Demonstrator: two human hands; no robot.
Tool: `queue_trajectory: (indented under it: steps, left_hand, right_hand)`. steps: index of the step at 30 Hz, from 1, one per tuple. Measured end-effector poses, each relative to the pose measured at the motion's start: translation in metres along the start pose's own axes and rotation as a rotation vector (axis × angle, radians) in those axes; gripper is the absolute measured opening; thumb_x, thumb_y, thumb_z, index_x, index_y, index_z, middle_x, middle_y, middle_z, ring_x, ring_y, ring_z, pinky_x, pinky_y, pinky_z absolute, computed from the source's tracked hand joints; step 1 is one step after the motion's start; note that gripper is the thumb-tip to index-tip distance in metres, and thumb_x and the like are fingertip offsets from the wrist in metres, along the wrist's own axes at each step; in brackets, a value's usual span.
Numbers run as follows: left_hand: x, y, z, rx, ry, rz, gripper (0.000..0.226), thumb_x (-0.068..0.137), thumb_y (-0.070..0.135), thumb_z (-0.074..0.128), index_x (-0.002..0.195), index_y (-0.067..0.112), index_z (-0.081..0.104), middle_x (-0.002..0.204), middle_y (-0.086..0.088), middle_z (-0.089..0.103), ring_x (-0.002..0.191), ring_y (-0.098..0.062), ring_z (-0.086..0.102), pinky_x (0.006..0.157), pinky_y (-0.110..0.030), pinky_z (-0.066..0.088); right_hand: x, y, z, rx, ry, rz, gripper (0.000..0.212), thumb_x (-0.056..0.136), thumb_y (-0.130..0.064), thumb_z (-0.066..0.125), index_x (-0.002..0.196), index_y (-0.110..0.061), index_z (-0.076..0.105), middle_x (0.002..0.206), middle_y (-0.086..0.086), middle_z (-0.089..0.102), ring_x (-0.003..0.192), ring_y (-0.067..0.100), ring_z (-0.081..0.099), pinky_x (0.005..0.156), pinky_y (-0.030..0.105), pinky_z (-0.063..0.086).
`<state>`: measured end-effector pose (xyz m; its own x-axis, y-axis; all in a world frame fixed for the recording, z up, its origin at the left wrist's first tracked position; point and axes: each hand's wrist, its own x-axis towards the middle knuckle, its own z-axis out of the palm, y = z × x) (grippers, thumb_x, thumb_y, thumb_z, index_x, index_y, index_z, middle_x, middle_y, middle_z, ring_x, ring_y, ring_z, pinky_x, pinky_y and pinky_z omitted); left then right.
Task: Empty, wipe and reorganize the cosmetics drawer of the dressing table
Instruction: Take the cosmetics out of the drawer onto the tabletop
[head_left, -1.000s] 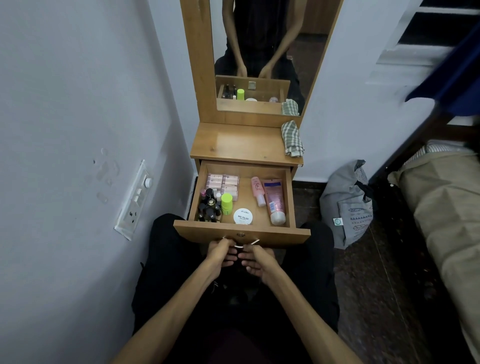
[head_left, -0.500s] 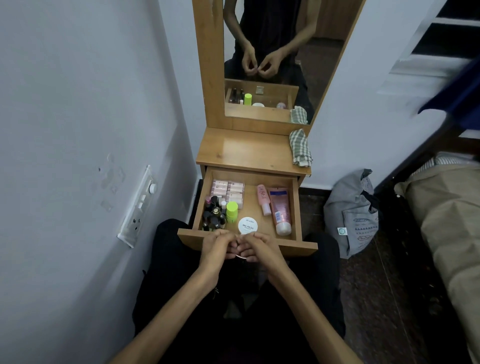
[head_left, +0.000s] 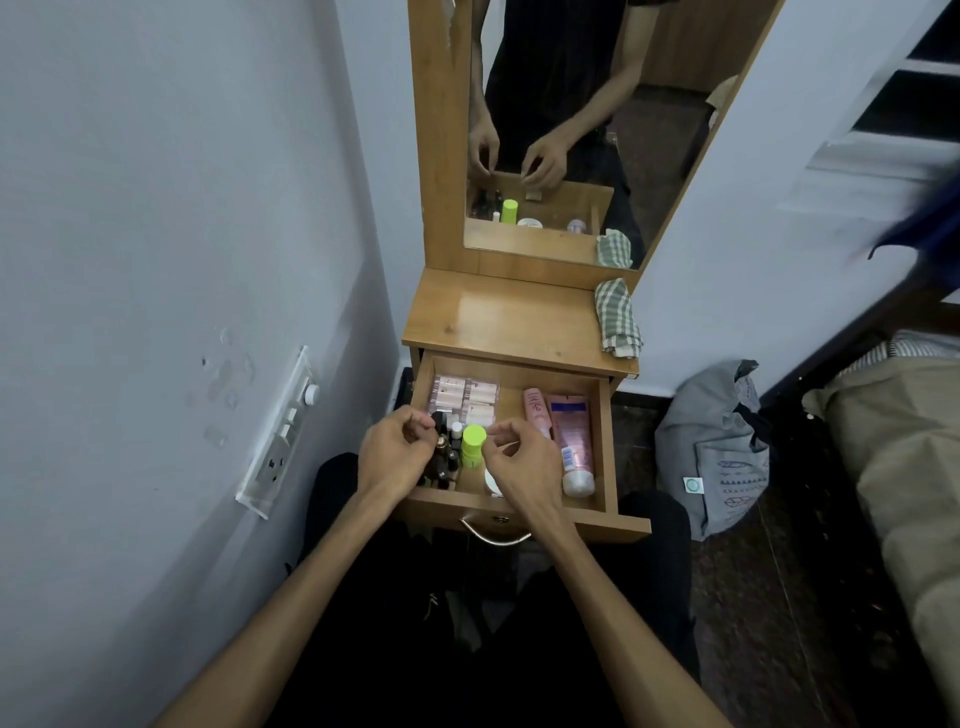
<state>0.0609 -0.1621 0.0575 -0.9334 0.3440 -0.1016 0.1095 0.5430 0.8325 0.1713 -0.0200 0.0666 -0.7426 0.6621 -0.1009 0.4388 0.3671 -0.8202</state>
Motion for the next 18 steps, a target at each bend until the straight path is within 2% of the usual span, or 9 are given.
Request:
queue_trajectory:
  steps: [2, 4, 6, 9, 13, 18]
  left_hand:
    - [0.007, -0.001, 0.002, 0.120, 0.002, 0.063, 0.013, 0.088, 0.018, 0.073, 0.100, 0.023, 0.073, 0.087, 0.013, 0.066, 0.075, -0.003, 0.061, 0.066, -0.016, 0.043]
    - [0.015, -0.004, 0.005, 0.213, -0.002, 0.125, 0.020, 0.087, 0.020, 0.075, 0.107, 0.022, 0.073, 0.091, 0.010, 0.062, 0.077, -0.006, 0.058, 0.069, -0.022, 0.049]
    - [0.023, -0.005, 0.006, 0.300, -0.013, 0.173, 0.027, 0.086, 0.022, 0.075, 0.113, 0.023, 0.072, 0.095, 0.009, 0.062, 0.084, -0.010, 0.058, 0.076, -0.030, 0.053]
    - [0.032, -0.005, 0.009, 0.380, -0.033, 0.224, 0.033, 0.086, 0.024, 0.075, 0.118, 0.020, 0.071, 0.100, 0.007, 0.063, 0.091, -0.009, 0.055, 0.079, -0.028, 0.049]
    - [0.035, -0.005, 0.013, 0.415, -0.037, 0.249, 0.034, 0.086, 0.024, 0.075, 0.119, 0.018, 0.071, 0.105, 0.005, 0.063, 0.093, -0.008, 0.051, 0.080, -0.027, 0.047]
    - [0.036, -0.009, 0.016, 0.478, -0.069, 0.259, 0.038, 0.088, 0.025, 0.073, 0.125, 0.018, 0.069, 0.118, 0.002, 0.064, 0.110, -0.017, 0.057, 0.089, -0.035, 0.051]
  right_hand:
    - [0.006, -0.002, 0.004, -0.054, -0.040, -0.014, 0.031, 0.085, -0.027, 0.070, 0.115, -0.022, 0.069, 0.099, -0.009, 0.071, 0.078, 0.005, 0.066, 0.066, 0.020, 0.053]
    - [0.012, -0.001, 0.008, -0.143, -0.072, -0.045, 0.045, 0.085, -0.030, 0.071, 0.129, -0.021, 0.064, 0.111, -0.005, 0.070, 0.090, 0.012, 0.068, 0.079, 0.033, 0.059]
    - [0.017, -0.001, 0.012, -0.201, -0.105, -0.053, 0.052, 0.084, -0.032, 0.072, 0.134, -0.022, 0.061, 0.118, -0.003, 0.069, 0.101, 0.015, 0.067, 0.086, 0.038, 0.059]
    - [0.021, 0.001, 0.018, -0.234, -0.113, -0.072, 0.055, 0.082, -0.037, 0.070, 0.134, -0.023, 0.061, 0.120, 0.000, 0.069, 0.105, 0.019, 0.067, 0.087, 0.042, 0.059]
    - [0.023, 0.006, 0.022, -0.244, -0.111, -0.071, 0.047, 0.084, -0.038, 0.070, 0.128, -0.022, 0.065, 0.117, 0.000, 0.068, 0.101, 0.018, 0.066, 0.085, 0.039, 0.058]
    - [0.027, 0.015, 0.026, -0.226, -0.110, -0.066, 0.042, 0.088, -0.035, 0.072, 0.126, -0.019, 0.067, 0.104, 0.002, 0.068, 0.089, 0.012, 0.061, 0.075, 0.028, 0.052]
